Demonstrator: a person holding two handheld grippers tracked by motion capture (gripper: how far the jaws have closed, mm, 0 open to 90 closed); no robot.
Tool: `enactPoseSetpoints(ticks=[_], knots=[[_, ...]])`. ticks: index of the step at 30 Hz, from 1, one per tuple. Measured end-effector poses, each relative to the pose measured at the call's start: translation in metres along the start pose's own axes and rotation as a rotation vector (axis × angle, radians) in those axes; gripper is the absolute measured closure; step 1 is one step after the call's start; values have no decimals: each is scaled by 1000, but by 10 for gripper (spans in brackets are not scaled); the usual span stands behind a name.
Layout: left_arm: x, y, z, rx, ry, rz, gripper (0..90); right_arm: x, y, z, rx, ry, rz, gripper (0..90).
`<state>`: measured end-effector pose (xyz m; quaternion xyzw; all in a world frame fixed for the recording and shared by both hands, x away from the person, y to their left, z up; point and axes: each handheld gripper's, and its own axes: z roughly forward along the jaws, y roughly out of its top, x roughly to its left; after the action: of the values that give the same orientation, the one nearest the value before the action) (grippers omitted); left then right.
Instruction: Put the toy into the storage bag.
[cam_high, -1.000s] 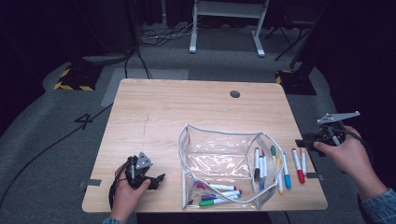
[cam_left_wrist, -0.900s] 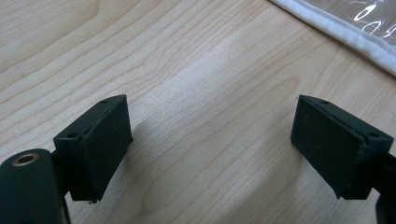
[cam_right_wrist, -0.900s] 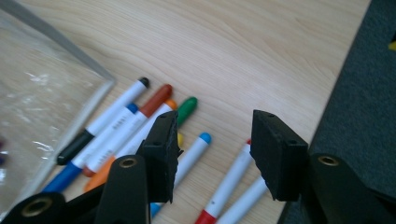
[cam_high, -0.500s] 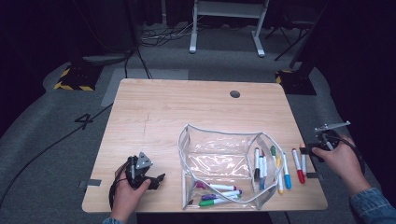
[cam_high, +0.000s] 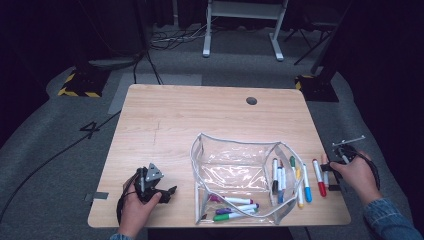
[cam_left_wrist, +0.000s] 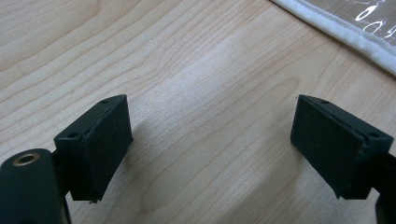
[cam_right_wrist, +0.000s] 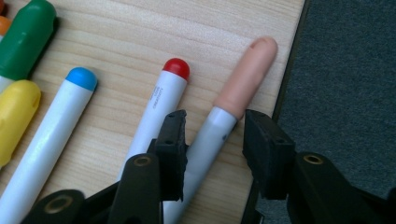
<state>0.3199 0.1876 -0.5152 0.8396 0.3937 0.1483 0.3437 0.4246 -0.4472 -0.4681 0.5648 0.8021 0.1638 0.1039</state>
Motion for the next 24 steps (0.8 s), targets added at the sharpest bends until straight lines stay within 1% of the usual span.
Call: enactPoseSetpoints(ticks=[1, 2, 3, 4, 5, 6, 8, 11, 12, 14, 17, 20, 24], knots=[[0, 0, 0, 0, 0, 0, 130, 0, 0, 2, 1, 1, -1, 647], [0, 0, 0, 0, 0, 0, 130, 0, 1, 3, 18, -2, -8, 677], [0, 0, 0, 0, 0, 0, 130, 1, 1, 4, 18, -16, -7, 693], [0, 0, 0, 0, 0, 0, 130, 2, 2, 4, 16, -19, -8, 713], [0, 0, 0, 0, 0, 0, 130, 2, 2, 4, 20, -22, 3, 757], [0, 0, 0, 0, 0, 0, 130, 3, 3, 4, 24, -18, 8, 770], [0, 0, 0, 0, 0, 0, 130, 4, 4, 3, 31, -27, 14, 772], [0, 0, 0, 0, 0, 0, 130, 4, 5, -3, 16, -26, 12, 773], [0, 0, 0, 0, 0, 0, 129, 5, 6, -6, 8, -23, 20, 773], [0, 0, 0, 0, 0, 0, 130, 5, 7, -12, -3, -17, 13, 773], [0, 0, 0, 0, 0, 0, 130, 9, 11, -28, -32, -6, -9, 773], [0, 0, 0, 0, 0, 0, 130, 17, 15, -44, -68, 21, -44, 773], [0, 0, 0, 0, 0, 0, 130, 32, 21, -67, -101, 47, -108, 773]])
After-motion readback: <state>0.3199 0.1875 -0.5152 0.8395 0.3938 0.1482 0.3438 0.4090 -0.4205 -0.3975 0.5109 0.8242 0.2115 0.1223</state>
